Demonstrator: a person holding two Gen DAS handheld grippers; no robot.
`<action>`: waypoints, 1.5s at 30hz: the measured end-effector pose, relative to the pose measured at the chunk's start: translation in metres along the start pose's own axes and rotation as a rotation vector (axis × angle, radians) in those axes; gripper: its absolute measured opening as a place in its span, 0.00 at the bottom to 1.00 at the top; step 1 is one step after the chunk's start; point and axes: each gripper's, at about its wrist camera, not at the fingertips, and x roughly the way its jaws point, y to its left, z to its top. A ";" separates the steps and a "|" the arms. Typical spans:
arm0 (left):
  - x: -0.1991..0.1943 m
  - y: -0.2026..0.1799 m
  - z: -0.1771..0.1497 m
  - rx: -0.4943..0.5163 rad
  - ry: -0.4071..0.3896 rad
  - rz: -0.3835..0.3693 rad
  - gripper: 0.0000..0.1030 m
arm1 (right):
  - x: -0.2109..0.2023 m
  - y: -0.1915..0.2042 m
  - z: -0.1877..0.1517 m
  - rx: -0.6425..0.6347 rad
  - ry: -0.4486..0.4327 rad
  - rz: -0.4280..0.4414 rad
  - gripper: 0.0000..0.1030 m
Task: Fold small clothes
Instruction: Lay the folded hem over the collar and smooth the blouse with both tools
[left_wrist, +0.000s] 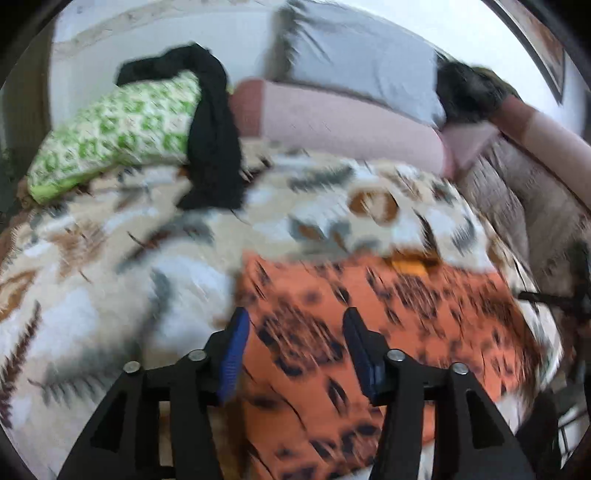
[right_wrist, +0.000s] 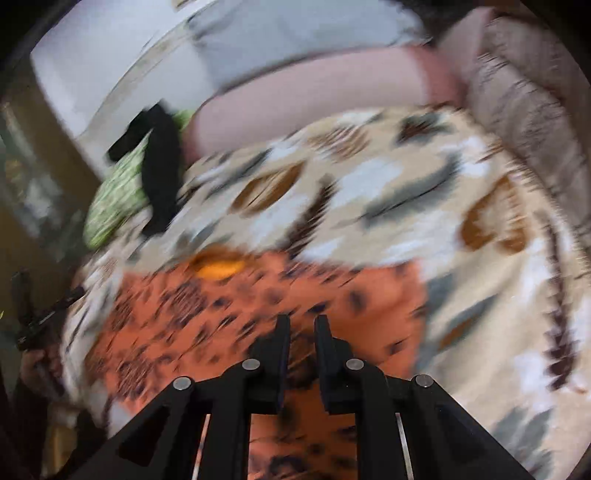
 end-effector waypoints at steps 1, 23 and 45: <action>0.015 -0.004 -0.010 0.032 0.052 0.030 0.54 | 0.011 -0.005 -0.004 0.019 0.034 -0.001 0.15; -0.010 -0.089 -0.047 0.157 0.017 0.141 0.76 | -0.070 -0.034 -0.125 0.452 -0.055 0.095 0.73; 0.049 -0.110 -0.047 0.098 0.174 0.126 0.81 | -0.028 -0.061 -0.161 0.809 -0.059 0.079 0.17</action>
